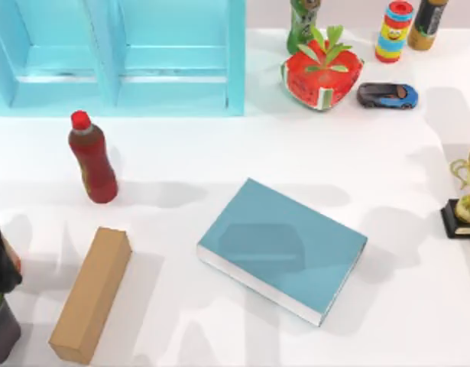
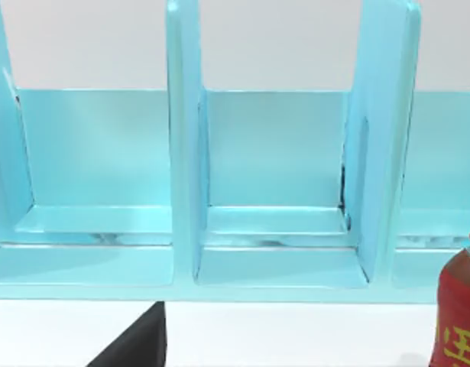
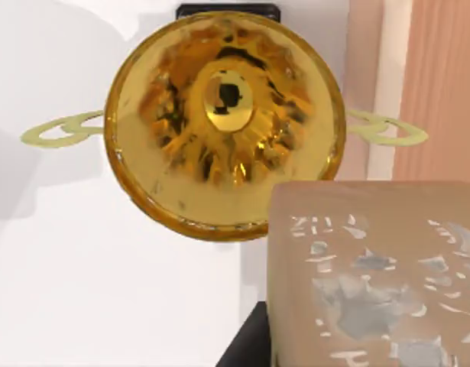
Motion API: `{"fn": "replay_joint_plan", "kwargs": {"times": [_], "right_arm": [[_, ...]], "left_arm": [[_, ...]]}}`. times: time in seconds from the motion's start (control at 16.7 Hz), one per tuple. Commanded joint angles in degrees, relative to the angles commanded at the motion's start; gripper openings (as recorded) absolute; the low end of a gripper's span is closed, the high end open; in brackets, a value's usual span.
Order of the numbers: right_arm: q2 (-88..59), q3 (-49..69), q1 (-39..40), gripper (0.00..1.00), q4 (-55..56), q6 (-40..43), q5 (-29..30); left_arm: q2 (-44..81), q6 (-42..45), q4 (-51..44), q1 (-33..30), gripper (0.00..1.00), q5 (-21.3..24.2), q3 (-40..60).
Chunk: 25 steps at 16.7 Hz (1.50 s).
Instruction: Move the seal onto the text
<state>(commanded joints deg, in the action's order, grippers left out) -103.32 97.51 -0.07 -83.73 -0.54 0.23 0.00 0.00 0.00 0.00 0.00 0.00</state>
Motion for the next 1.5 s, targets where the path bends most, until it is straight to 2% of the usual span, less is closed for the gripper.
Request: {"fn": "replay_joint_plan", "kwargs": {"times": [0.24, 0.42, 0.78, 1.08, 1.26, 1.5], "right_arm": [[-0.2, -0.1, -0.1, 0.0, 0.2, -0.2, 0.0], [-0.8, 1.8, 3.6, 0.0, 3.5, -4.0, -0.7], [-7.3, 5.6, 22.4, 0.0, 13.5, -20.8, -2.2], [-15.1, 6.2, 37.6, 0.0, 14.5, -34.9, -1.3], [-18.0, 6.0, 40.6, 0.0, 13.0, -40.0, -0.3], [-18.6, 5.9, 40.6, 0.0, 12.3, -41.2, 0.0]], "left_arm": [[0.0, 0.0, 0.0, 0.0, 1.0, 0.0, 0.0], [0.0, 0.0, 0.0, 0.0, 1.0, 0.0, 0.0], [0.0, 0.0, 0.0, 0.0, 1.0, 0.0, 0.0], [0.0, 0.0, 0.0, 0.0, 1.0, 0.0, 0.0], [0.0, 0.0, 0.0, 0.0, 1.0, 0.0, 0.0], [0.0, 0.0, 0.0, 0.0, 1.0, 0.0, 0.0]]}}
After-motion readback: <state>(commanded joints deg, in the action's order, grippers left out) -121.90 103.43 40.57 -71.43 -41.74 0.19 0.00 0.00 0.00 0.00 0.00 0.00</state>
